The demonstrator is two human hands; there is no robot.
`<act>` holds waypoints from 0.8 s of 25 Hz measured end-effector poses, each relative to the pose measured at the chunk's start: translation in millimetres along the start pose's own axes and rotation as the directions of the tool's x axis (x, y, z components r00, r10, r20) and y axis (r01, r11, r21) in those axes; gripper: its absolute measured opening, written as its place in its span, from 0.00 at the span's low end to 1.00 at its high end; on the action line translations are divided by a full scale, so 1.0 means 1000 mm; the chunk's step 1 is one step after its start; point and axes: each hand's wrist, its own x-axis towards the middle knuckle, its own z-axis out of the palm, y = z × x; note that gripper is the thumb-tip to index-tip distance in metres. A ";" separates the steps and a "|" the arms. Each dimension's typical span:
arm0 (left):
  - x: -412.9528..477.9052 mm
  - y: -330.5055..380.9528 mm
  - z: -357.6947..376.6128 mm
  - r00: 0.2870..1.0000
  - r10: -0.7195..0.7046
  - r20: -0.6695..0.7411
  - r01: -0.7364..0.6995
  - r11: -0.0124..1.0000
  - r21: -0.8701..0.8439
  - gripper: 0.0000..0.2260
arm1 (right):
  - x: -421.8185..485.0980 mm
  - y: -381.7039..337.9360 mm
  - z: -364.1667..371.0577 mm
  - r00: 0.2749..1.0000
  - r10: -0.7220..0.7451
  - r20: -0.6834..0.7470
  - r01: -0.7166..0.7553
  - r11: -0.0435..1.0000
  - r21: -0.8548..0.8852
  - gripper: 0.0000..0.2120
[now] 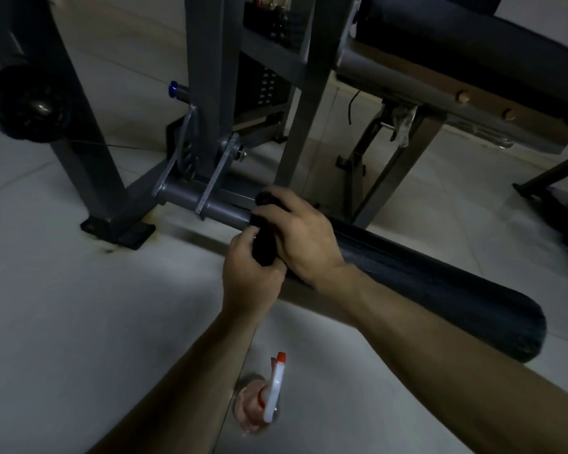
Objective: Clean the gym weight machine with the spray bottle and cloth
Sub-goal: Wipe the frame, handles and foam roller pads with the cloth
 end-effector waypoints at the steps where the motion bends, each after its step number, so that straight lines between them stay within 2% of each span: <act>1: -0.002 0.002 0.004 1.000 -0.005 0.012 0.005 1.000 0.002 0.22 | -0.003 0.007 -0.004 0.999 -0.029 0.015 0.030 0.999 -0.017 0.16; 5: -0.007 0.011 0.023 0.999 -0.006 -0.045 0.008 0.998 0.061 0.40 | -0.086 0.065 -0.043 0.996 -0.067 -0.051 0.061 0.991 -0.115 0.15; 8: -0.011 0.019 0.034 0.999 -0.033 -0.020 0.036 0.981 0.190 0.51 | -0.155 0.100 -0.078 0.997 -0.006 -0.075 -0.007 0.984 -0.177 0.14; 10: -0.013 0.021 0.034 0.999 -0.039 -0.007 0.040 0.974 0.222 0.53 | -0.161 0.100 -0.083 0.992 0.068 -0.104 -0.084 0.984 -0.158 0.17; 12: -0.011 0.021 0.031 0.999 -0.036 0.007 0.033 0.969 0.246 0.52 | -0.126 0.078 -0.063 0.990 0.091 -0.104 -0.103 0.988 -0.111 0.21; 14: -0.009 0.020 0.026 0.999 -0.020 0.048 0.008 0.972 0.236 0.52 | -0.071 0.040 -0.032 0.998 0.010 -0.065 -0.015 0.996 -0.085 0.23; 16: -0.006 0.020 0.023 0.998 0.007 0.056 -0.024 0.953 0.303 0.54 | -0.035 0.022 -0.015 0.998 -0.065 -0.026 0.062 0.993 -0.105 0.22; 20: -0.014 0.036 0.033 0.991 0.092 0.099 -0.130 0.854 0.504 0.59 | -0.081 0.062 -0.037 0.989 -0.144 0.037 0.148 0.978 -0.145 0.19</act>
